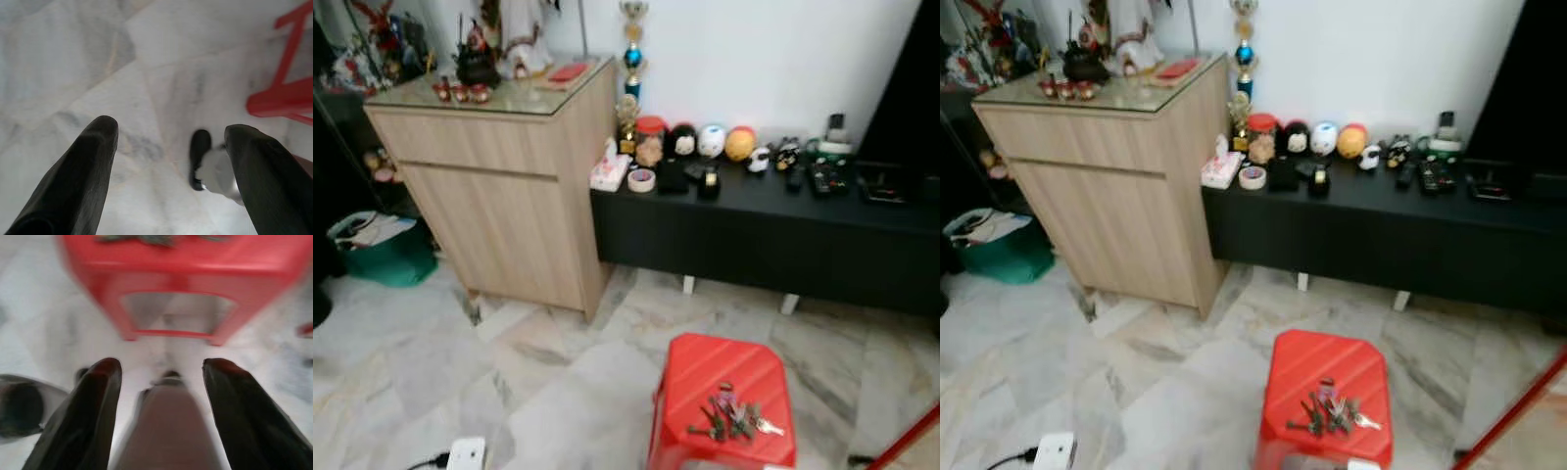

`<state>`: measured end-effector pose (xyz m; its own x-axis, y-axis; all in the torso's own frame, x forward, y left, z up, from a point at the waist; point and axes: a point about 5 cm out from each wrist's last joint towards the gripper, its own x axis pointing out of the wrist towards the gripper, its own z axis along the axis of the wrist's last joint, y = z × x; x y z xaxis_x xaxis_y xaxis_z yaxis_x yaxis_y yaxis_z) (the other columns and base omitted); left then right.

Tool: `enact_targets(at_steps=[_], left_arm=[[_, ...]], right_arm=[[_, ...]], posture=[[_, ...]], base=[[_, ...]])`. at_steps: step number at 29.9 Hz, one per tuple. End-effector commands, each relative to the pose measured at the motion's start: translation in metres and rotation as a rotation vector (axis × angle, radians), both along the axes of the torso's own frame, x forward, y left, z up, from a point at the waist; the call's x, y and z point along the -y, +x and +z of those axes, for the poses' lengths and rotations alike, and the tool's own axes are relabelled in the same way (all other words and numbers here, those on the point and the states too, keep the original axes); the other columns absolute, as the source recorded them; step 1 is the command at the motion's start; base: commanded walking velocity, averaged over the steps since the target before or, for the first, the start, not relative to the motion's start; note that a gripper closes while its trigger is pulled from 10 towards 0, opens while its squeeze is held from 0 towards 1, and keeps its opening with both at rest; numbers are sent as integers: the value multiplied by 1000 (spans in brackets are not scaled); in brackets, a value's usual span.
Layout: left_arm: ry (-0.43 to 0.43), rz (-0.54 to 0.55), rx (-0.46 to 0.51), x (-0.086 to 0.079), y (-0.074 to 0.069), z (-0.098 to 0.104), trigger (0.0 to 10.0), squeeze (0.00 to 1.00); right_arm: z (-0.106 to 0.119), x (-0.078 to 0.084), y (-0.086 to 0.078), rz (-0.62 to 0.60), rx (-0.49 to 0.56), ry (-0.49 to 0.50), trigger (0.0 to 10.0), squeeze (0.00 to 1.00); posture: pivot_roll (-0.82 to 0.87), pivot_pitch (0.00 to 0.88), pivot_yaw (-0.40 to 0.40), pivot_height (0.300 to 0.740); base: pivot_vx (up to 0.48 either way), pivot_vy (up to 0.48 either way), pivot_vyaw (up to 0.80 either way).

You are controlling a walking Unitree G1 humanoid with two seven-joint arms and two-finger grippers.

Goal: Hang keys on a hook

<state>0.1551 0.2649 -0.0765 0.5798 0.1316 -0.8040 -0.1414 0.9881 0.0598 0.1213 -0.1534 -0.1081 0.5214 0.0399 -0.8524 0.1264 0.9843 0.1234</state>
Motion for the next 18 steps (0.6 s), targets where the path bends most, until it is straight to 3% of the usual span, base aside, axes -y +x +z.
enact_targets(at_steps=[1, 7, 9, 10, 11, 12, 13, 14, 18], left_arm=[[-19, 3, 47, 4, 9, 3, 10000, 0], [-33, 73, 301, -1, 56, 33, 10000, 0], [-14, 62, 364, 1, 71, 43, 10000, 0], [-16, 59, 408, 1, 79, 50, 10000, 0], [-22, 45, 507, 3, 96, 65, 10000, 0], [-22, 45, 507, 3, 96, 65, 10000, 0], [-28, 6, 626, 9, 113, 83, 10000, 0], [-25, -31, 697, 15, 121, 93, 10000, 0], [-28, -87, 791, 30, 120, 100, 10000, 0]], right_arm=[[-2, 6, -7, -37, -10, -10, 10000, 0], [4, 9, 0, -78, 96, 0, 10000, 0], [24, 22, 48, -72, 256, -33, 10000, 0], [42, 30, 81, -63, 356, -58, 10000, 0], [68, 40, 118, -45, 482, -99, 10000, 0], [68, 40, 118, -45, 482, -99, 10000, 0], [81, 44, 131, -59, 559, -122, 10000, 0], [87, 45, 136, -61, 606, -133, 10000, 0], [100, 49, 142, -67, 716, -138, 10000, 0]], posture=[[-9, 0, 43, 727], [-15, 0, 43, 727], [-8, 0, 40, 727], [-6, 0, 38, 727], [0, 0, 28, 727], [0, 0, 28, 727], [-3, 0, 26, 727], [-5, 0, 26, 727], [-8, 0, 22, 727]], base=[[0, 0, 0], [0, 0, 0], [0, 0, 0], [0, 0, 0], [0, 0, 0], [0, 0, 0], [0, 0, 0], [0, 0, 0], [0, 0, 0]])
